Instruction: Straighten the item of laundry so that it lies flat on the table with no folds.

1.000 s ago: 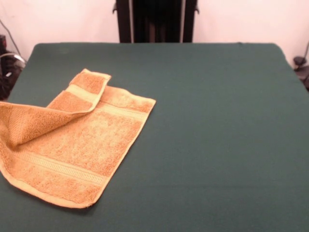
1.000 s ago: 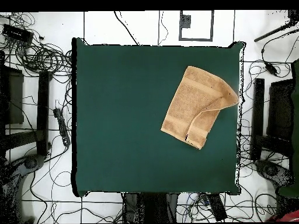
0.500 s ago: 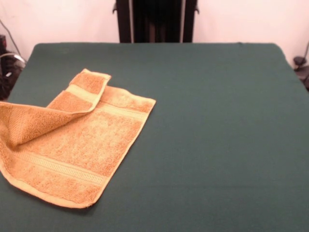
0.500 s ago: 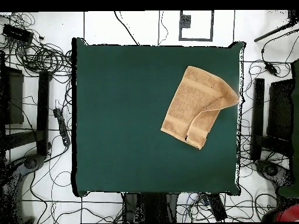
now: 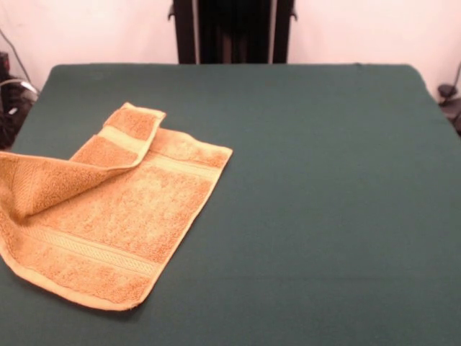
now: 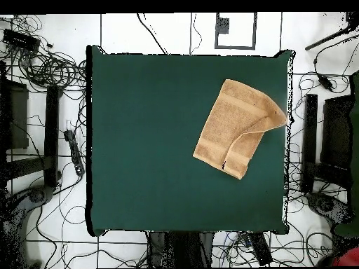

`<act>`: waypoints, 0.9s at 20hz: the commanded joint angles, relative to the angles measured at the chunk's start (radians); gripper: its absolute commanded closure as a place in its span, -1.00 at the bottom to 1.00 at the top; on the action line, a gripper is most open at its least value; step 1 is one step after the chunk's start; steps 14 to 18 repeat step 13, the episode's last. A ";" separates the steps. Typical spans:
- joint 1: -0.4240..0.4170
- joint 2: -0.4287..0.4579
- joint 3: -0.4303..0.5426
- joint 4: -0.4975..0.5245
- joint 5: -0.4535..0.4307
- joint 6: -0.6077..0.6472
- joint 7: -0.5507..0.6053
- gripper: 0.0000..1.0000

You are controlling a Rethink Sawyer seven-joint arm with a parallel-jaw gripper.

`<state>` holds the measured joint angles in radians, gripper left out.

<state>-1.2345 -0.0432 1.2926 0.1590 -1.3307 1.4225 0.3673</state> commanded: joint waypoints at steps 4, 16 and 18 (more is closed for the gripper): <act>0.002 -0.107 -0.280 0.401 0.297 -0.031 0.316 -1.00; 0.036 -0.098 -0.372 0.394 0.399 -0.044 0.352 -1.00; 0.036 -0.098 -0.372 0.394 0.399 -0.044 0.352 -1.00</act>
